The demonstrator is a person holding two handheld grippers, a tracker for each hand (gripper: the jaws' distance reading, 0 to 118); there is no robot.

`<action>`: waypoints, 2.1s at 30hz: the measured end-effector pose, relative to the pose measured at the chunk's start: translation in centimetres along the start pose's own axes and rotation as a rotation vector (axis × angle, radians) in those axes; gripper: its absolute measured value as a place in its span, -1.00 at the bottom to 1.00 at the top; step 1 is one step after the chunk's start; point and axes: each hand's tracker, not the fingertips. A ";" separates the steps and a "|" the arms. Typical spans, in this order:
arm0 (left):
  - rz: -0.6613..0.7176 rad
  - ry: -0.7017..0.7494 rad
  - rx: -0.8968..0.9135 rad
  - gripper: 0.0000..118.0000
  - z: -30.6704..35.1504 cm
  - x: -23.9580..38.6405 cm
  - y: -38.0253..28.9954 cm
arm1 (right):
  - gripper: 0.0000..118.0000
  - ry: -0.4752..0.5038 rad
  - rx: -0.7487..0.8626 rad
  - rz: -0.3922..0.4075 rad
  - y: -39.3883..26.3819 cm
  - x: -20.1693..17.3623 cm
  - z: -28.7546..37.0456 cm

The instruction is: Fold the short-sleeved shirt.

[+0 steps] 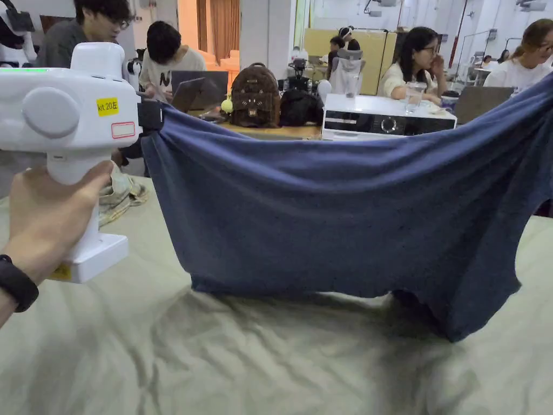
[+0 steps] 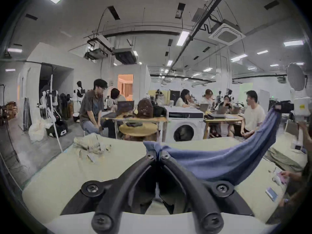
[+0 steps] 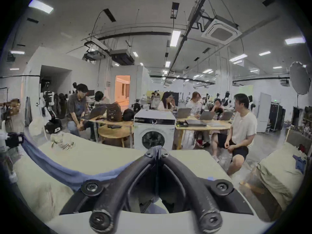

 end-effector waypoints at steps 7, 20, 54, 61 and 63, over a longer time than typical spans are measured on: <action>0.046 -0.048 -0.116 -1.00 10.6 1.1 -11.3 | -1.00 0.091 -0.150 -0.005 -12.2 2.1 10.3; 0.226 -0.027 -0.489 -1.00 17.0 0.0 -29.5 | -1.00 0.125 -0.559 -0.141 -34.7 1.5 19.1; 0.078 -0.139 -0.177 -1.00 16.8 7.9 -23.4 | -1.00 0.128 -0.274 -0.094 -34.4 -6.9 19.7; 0.165 -0.087 -0.358 -0.22 17.9 -0.1 -26.4 | -1.00 0.139 -0.292 -0.099 -34.8 -6.6 20.1; 0.148 -0.039 -0.417 -0.22 18.1 -1.4 -28.1 | -1.00 0.146 -0.299 -0.116 -35.0 -6.4 20.1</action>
